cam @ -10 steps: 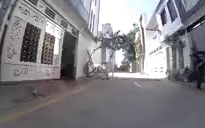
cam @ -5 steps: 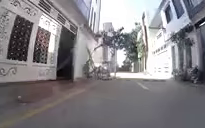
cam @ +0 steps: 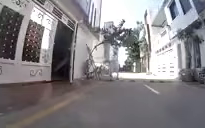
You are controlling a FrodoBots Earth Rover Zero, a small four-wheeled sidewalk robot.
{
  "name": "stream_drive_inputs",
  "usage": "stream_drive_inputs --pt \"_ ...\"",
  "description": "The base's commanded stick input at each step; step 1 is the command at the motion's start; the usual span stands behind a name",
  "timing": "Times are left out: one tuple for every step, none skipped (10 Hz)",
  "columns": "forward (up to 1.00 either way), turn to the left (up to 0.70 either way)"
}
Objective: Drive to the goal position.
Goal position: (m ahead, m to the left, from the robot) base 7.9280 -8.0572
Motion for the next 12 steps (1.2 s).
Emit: stream_drive_inputs --pt "1.0 0.0" --pt "1.0 0.0" --pt "1.0 0.0" --pt "1.0 0.0" --pt "1.0 0.0" --pt "0.77 0.0" --pt "0.18 0.0" --pt "0.0 0.0" --pt "0.0 0.0" --pt "0.0 0.0" --pt "0.0 0.0" --pt "0.0 0.0"
